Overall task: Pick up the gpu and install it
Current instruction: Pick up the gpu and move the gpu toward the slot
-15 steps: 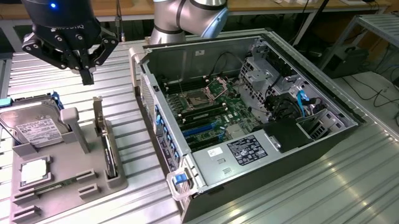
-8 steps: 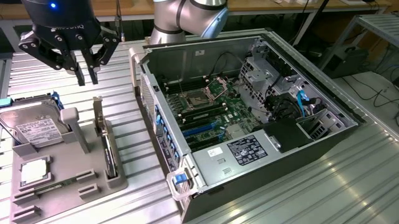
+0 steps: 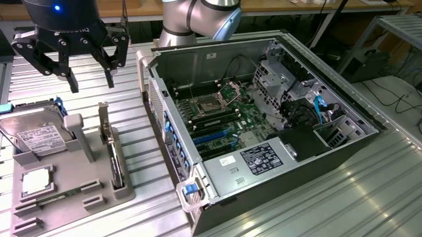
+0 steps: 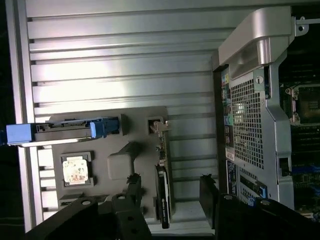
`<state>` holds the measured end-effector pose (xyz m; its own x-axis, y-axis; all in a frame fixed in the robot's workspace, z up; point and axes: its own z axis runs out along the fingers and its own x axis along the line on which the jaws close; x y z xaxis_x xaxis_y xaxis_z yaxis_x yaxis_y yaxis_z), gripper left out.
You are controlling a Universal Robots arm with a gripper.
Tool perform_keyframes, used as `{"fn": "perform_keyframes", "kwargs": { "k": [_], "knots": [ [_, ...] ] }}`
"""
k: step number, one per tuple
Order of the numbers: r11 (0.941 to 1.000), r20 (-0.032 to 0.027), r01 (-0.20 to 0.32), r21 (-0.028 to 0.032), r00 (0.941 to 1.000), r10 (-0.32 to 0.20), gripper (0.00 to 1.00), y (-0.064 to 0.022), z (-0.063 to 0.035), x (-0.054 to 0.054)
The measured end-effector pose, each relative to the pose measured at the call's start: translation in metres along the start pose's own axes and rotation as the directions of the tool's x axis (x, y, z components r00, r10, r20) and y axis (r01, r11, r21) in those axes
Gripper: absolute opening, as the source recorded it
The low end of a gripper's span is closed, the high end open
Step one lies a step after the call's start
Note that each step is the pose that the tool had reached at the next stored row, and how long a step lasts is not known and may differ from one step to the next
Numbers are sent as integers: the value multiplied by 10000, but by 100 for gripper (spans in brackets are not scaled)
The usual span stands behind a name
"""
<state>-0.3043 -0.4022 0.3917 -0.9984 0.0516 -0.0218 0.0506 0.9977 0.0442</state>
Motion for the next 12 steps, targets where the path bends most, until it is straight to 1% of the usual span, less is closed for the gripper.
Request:
{"fn": "perform_keyframes", "kwargs": {
  "k": [1,2,3,4,5,7,8,9,12],
  "knots": [
    [9999,-36,102,1,9999,-102,60,-3,9,1],
    [9998,-70,185,-1,9998,-185,66,-8,22,1],
    [9997,-105,256,-2,9996,-256,66,-20,34,0],
    [9996,-122,284,1,9995,-284,66,-56,52,-1],
    [9996,-122,288,0,9995,-288,66,-92,69,-3],
    [9996,-125,293,-2,9995,-293,66,-205,111,-7],
    [9995,-137,303,0,9994,-303,66,-257,132,-10],
    [9995,-145,316,0,9994,-316,66,-282,147,-11],
    [9994,-146,345,-2,9993,-345,66,-290,215,-9]
  ]
}}
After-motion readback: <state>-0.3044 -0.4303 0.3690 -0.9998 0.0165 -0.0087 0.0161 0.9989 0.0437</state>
